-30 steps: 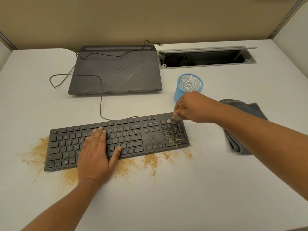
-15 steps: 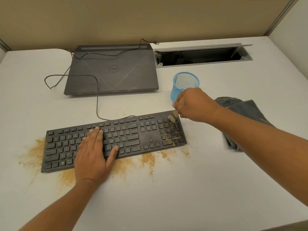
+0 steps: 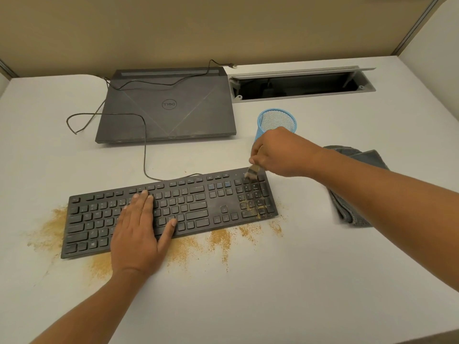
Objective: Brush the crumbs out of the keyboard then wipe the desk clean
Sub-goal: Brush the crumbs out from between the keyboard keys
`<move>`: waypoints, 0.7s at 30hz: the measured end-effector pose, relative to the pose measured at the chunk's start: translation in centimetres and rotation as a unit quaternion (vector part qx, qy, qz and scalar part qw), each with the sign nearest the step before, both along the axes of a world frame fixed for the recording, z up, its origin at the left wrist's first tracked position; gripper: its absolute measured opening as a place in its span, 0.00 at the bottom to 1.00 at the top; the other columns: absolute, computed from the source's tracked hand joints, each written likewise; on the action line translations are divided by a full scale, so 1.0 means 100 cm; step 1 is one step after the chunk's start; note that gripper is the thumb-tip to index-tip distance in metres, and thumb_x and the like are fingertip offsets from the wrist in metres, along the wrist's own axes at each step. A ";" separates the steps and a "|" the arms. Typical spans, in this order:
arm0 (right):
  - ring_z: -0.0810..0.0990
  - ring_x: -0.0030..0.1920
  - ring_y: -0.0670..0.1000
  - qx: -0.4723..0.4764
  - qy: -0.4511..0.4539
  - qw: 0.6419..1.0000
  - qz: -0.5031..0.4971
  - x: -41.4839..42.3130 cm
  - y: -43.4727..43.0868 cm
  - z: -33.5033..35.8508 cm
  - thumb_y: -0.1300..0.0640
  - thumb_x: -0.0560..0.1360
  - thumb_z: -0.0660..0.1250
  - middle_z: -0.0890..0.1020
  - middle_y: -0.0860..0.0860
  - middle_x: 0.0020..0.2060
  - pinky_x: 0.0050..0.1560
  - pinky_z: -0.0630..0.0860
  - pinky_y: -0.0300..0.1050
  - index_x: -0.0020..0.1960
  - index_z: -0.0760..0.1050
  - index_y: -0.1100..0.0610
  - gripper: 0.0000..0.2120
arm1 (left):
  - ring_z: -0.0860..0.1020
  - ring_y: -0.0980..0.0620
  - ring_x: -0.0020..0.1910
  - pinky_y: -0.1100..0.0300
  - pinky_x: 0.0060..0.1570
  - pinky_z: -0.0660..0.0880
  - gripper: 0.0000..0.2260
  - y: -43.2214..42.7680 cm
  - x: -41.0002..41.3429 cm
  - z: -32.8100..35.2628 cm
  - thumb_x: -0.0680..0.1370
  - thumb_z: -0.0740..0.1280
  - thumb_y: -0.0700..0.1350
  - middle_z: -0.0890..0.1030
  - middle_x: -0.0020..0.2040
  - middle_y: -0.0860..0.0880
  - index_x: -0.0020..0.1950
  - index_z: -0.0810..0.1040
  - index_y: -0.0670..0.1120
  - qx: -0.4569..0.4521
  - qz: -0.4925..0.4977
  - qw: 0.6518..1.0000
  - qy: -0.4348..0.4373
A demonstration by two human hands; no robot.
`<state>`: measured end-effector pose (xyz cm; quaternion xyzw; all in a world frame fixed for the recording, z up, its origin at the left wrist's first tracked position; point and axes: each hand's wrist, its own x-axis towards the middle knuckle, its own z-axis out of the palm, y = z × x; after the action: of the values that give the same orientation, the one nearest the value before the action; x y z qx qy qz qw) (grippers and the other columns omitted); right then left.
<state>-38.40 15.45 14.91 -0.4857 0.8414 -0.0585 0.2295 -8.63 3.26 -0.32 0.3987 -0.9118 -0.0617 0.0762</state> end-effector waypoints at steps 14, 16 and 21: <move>0.79 0.41 0.55 0.020 0.040 0.999 0.007 -0.003 0.011 0.002 0.51 0.81 0.61 0.83 0.54 0.41 0.45 0.77 0.47 0.48 0.82 0.59 0.15 | 0.59 0.47 0.77 0.49 0.76 0.55 0.37 0.001 0.000 0.001 0.79 0.48 0.67 0.64 0.77 0.44 0.77 0.62 0.42 -0.001 0.001 1.000 0.000; 0.80 0.40 0.55 0.010 0.009 1.000 -0.005 0.004 0.011 -0.001 0.52 0.81 0.61 0.82 0.54 0.38 0.44 0.78 0.48 0.43 0.80 0.59 0.15 | 0.59 0.47 0.77 0.50 0.76 0.54 0.37 0.000 0.000 0.001 0.79 0.47 0.67 0.64 0.77 0.44 0.77 0.62 0.42 -0.002 0.001 1.000 -0.002; 0.83 0.39 0.55 0.001 -0.030 0.999 -0.029 0.012 0.022 -0.006 0.55 0.80 0.63 0.84 0.55 0.35 0.43 0.81 0.51 0.42 0.83 0.61 0.15 | 0.59 0.47 0.77 0.50 0.76 0.55 0.37 0.001 0.000 0.001 0.79 0.48 0.67 0.64 0.77 0.44 0.77 0.62 0.42 -0.002 0.003 1.000 0.002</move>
<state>-37.22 17.68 14.28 -0.4586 0.8481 -0.0790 0.2533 -8.66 3.36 -0.18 0.4008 -0.9107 -0.0608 0.0787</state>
